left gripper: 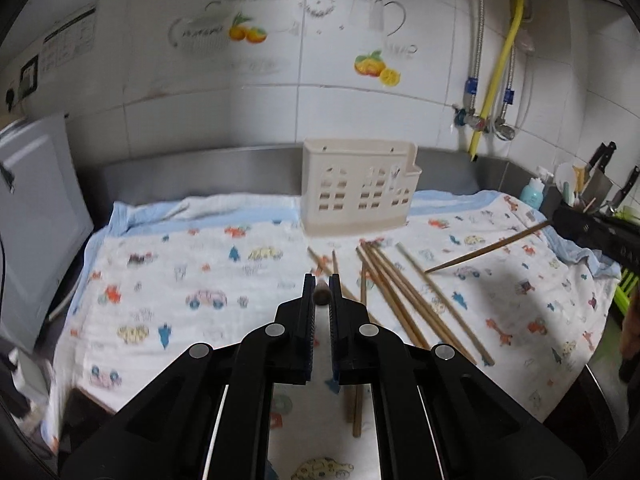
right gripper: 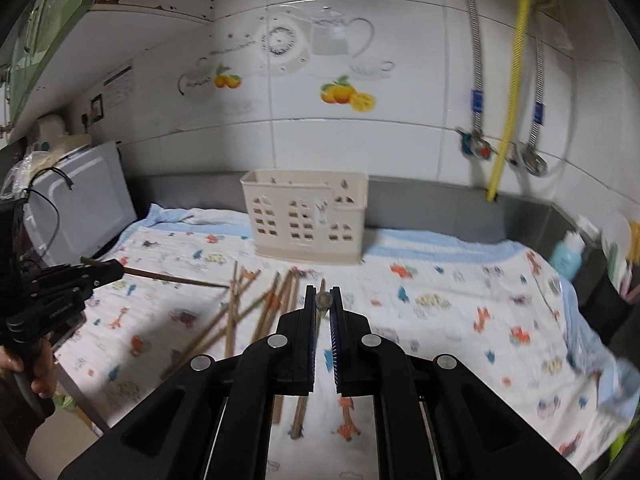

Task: Organize utensils
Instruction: 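Lift the chopstick upright with the left gripper over the cream holder, then drop the chopstick into the holder and open the left gripper, then move the left gripper back to the chopsticks and close on one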

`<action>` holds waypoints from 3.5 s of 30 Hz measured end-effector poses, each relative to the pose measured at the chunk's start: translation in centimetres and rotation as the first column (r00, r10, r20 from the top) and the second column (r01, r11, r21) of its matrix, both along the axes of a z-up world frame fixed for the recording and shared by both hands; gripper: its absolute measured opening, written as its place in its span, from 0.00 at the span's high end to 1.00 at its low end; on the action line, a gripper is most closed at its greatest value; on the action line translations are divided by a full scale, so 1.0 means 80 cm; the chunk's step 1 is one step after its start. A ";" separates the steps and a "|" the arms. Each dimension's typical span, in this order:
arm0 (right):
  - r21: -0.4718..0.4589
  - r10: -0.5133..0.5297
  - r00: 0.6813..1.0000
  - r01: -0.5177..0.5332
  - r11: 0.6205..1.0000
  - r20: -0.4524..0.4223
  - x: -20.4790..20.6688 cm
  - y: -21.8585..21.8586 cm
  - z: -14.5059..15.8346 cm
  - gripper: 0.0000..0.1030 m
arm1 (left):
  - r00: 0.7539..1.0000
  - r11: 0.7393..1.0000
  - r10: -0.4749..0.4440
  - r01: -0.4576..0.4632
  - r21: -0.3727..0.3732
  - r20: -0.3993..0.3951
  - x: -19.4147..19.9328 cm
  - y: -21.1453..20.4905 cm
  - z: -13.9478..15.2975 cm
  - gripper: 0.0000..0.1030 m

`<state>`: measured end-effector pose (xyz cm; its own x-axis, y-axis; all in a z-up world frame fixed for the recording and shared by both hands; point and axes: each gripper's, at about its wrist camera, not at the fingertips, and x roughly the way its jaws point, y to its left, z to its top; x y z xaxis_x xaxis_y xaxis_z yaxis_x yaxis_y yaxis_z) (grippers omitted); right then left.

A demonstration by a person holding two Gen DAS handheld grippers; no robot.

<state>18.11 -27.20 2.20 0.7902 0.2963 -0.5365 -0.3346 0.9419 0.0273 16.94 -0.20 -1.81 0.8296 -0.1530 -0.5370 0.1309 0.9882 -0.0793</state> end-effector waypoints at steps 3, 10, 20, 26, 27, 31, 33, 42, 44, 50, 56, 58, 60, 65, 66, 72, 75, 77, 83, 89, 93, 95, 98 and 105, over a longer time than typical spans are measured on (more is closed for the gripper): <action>-0.001 0.018 1.000 -0.018 1.000 0.022 0.013 -0.003 0.030 0.94 | 1.000 1.000 -0.010 0.010 -0.012 0.008 0.008 0.003 0.015 0.95; -0.022 0.012 0.998 -0.011 1.000 0.065 0.061 -0.009 0.112 0.94 | 0.999 1.000 -0.023 0.023 0.018 0.038 0.029 0.001 0.046 0.95; -0.087 -0.013 0.999 0.016 0.996 0.030 0.165 0.016 0.152 0.94 | 0.996 0.998 -0.056 0.055 0.019 0.074 0.059 -0.007 0.083 0.95; -0.116 -0.024 0.998 0.016 0.993 -0.066 0.226 0.033 0.119 0.94 | 0.988 0.995 -0.091 0.087 0.043 0.126 0.076 -0.028 0.111 0.95; -0.116 -0.021 0.997 0.012 0.993 -0.075 0.230 0.035 0.114 0.94 | 0.985 0.994 -0.098 0.091 0.053 0.141 0.079 -0.033 0.118 0.95; -0.109 -0.019 0.995 0.008 0.994 -0.099 0.245 0.037 0.098 0.94 | 0.976 0.993 -0.108 0.097 0.065 0.188 0.095 -0.048 0.146 0.95; -0.121 -0.016 0.994 0.004 0.993 -0.105 0.250 0.040 0.092 0.94 | 0.972 0.993 -0.112 0.100 0.065 0.208 0.105 -0.054 0.161 0.95; -0.100 -0.001 0.998 -0.006 0.995 -0.068 0.247 0.034 0.094 0.83 | 0.940 0.991 -0.081 0.040 0.127 0.331 0.146 -0.079 0.218 0.95; -0.105 -0.004 0.999 -0.001 0.994 -0.045 0.242 0.031 0.099 0.77 | 0.941 0.992 -0.069 0.028 0.127 0.331 0.159 -0.080 0.222 0.95; -0.090 0.002 1.000 -0.001 0.996 0.006 0.217 0.019 0.110 0.66 | 0.953 0.995 -0.032 0.002 0.101 0.302 0.205 -0.077 0.213 0.95; -0.082 0.019 0.999 -0.016 0.996 0.044 0.187 0.012 0.108 0.66 | 0.966 0.995 -0.022 -0.003 0.099 0.256 0.236 -0.076 0.182 0.95; -0.082 0.023 0.999 -0.019 0.996 0.043 0.179 0.010 0.102 0.63 | 0.976 0.995 -0.022 0.001 0.098 0.215 0.247 -0.073 0.165 0.95; -0.097 0.017 0.999 -0.012 0.995 0.051 0.170 0.009 0.094 0.63 | 0.985 0.997 -0.018 0.005 0.077 0.171 0.257 -0.066 0.150 0.95; -0.130 0.021 0.999 -0.015 0.991 0.044 0.149 0.010 0.068 0.61 | 0.993 0.998 -0.036 0.031 0.049 0.117 0.268 -0.056 0.124 0.94; -0.137 0.019 0.999 -0.013 0.990 0.042 0.143 0.010 0.060 0.61 | 0.993 0.998 -0.035 0.030 0.048 0.111 0.269 -0.055 0.122 0.94; -0.094 0.030 0.999 -0.031 0.995 -0.017 0.113 0.007 0.022 0.61 | 0.994 0.998 -0.044 0.040 0.037 0.102 0.263 -0.054 0.118 0.92; -0.099 0.026 0.999 -0.029 0.995 -0.034 0.090 0.009 0.002 0.61 | 0.992 0.999 -0.042 0.039 0.031 0.117 0.247 -0.051 0.125 0.92; -0.083 0.031 0.998 -0.036 0.996 -0.061 0.075 0.010 -0.014 0.61 | 0.991 0.999 -0.045 0.042 0.026 0.126 0.229 -0.047 0.130 0.91; -0.060 0.007 0.993 -0.014 0.998 -0.115 0.020 0.009 -0.068 0.61 | 0.991 1.000 -0.018 0.015 0.022 0.133 0.167 -0.033 0.126 0.79; -0.047 -0.030 0.986 0.022 0.999 -0.167 -0.018 0.015 -0.121 0.61 | 0.998 1.000 -0.007 0.008 -0.014 0.069 0.095 -0.014 0.086 0.79; -0.040 -0.053 0.978 0.046 0.998 -0.199 -0.024 0.020 -0.148 0.64 | 1.000 0.999 -0.014 0.014 -0.050 0.008 0.060 -0.006 0.049 0.79; -0.049 -0.066 0.977 0.057 0.997 -0.204 -0.023 0.024 -0.158 0.71 | 1.000 0.999 -0.005 0.005 -0.039 -0.008 0.048 -0.007 0.034 0.79; -0.033 -0.064 0.973 0.058 0.998 -0.223 -0.019 0.028 -0.171 0.75 | 0.999 0.998 0.003 -0.005 -0.056 -0.037 0.029 -0.004 0.010 0.79; -0.014 -0.064 0.964 0.062 0.998 -0.257 -0.006 0.030 -0.188 0.82 | 0.991 0.994 -0.010 -0.005 -0.111 -0.137 0.007 -0.010 -0.043 0.79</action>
